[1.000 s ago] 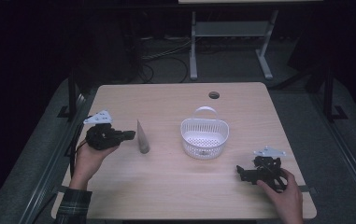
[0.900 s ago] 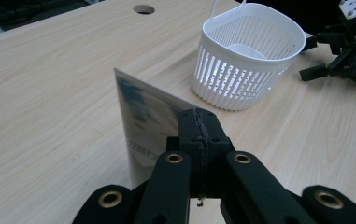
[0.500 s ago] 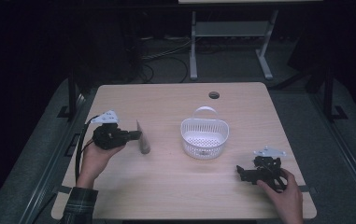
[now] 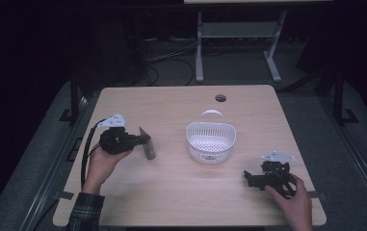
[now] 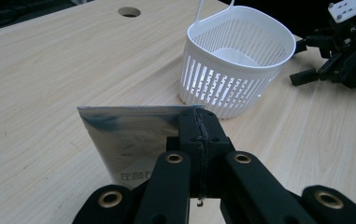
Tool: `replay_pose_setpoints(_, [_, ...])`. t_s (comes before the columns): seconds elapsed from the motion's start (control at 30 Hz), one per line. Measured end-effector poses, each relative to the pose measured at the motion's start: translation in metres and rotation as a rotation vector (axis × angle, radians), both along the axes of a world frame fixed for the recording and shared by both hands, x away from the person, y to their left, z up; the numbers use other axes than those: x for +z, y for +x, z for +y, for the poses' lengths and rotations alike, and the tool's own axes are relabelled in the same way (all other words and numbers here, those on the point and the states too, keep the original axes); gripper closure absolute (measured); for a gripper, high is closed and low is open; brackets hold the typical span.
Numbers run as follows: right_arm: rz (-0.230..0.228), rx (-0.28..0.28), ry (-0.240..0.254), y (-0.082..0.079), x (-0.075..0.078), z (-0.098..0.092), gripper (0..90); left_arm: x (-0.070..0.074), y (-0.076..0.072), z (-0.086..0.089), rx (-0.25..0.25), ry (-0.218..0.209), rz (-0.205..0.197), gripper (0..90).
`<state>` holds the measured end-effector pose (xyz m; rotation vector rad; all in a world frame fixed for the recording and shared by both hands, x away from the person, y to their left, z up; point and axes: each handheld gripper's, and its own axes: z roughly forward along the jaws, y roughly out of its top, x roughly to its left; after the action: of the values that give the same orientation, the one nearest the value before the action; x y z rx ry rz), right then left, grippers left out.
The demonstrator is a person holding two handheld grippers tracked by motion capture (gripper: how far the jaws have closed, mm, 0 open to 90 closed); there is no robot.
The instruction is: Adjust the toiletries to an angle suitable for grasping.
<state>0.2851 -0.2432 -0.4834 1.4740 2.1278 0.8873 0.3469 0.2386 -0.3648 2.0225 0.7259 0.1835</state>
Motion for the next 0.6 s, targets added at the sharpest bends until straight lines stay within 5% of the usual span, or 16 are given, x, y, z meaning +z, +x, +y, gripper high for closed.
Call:
replay_pose_setpoints(0.27, [0.000, -0.001, 0.000, 0.000, 0.000, 0.000, 0.0, 0.008, -0.009, 0.004, 0.016, 0.009, -0.032, 86.1])
replay_pose_setpoints(0.6, [0.000, -0.001, -0.001, 0.000, 0.000, 0.000, 0.0, 0.013, -0.011, 0.013, 0.073, 0.032, -0.044, 52.4])
